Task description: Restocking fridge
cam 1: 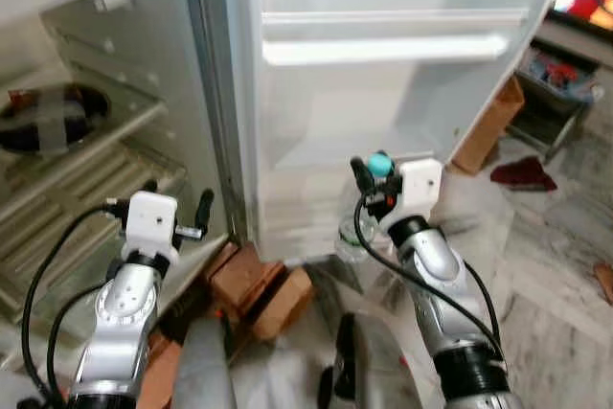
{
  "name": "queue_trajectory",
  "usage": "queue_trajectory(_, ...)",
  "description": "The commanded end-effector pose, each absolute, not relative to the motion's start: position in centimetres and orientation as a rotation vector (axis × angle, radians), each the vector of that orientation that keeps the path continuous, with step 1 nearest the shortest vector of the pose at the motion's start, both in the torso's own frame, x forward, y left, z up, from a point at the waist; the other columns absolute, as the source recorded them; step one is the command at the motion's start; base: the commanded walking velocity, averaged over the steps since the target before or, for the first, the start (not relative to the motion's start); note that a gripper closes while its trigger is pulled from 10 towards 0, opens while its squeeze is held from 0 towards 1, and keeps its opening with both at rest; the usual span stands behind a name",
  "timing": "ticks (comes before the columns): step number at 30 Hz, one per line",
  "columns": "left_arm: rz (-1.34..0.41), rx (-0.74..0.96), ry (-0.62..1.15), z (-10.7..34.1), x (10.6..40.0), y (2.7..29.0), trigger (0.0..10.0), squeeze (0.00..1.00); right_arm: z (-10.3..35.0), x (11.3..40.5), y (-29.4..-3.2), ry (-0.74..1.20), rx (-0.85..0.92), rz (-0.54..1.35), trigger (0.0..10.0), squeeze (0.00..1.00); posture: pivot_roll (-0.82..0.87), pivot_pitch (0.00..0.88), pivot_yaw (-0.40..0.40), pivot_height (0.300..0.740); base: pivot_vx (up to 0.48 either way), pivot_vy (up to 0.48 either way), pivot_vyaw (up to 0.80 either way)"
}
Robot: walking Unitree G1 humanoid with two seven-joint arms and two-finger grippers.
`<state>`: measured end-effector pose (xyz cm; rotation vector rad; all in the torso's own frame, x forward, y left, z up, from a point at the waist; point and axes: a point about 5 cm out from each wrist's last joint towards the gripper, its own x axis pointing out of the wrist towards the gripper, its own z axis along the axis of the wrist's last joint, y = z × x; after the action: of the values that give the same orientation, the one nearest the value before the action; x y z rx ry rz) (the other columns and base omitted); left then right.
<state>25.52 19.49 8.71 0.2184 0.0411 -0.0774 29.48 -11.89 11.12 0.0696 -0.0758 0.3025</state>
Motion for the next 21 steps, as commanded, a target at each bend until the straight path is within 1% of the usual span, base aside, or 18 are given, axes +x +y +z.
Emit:
queue_trajectory(1, -0.064, 0.228, 0.045, 8.8, 25.4, 19.53, 10.0, 0.0, 11.48, 29.89, -12.32, -0.095, 0.052, 0.299, 10.0, 0.0, 0.07, 0.05, -0.084, 0.566, 0.0, 0.0, 0.0)
queue_trajectory(14, -0.065, 0.245, 0.005, 9.27, 25.34, 19.67, 10.0, 0.0, 11.78, 30.6, -12.77, -0.119, 0.023, 0.299, 10.0, 0.0, 0.07, 0.059, -0.085, 0.566, 0.0, 0.0, 0.0)
queue_trajectory(21, -0.073, 0.239, 0.001, 9.33, 25.42, 19.58, 10.0, 0.0, 12.11, 30.59, -12.56, -0.147, -0.007, 0.322, 10.0, 0.0, 0.07, 0.056, -0.084, 0.566, 0.31, 0.0, 0.0)
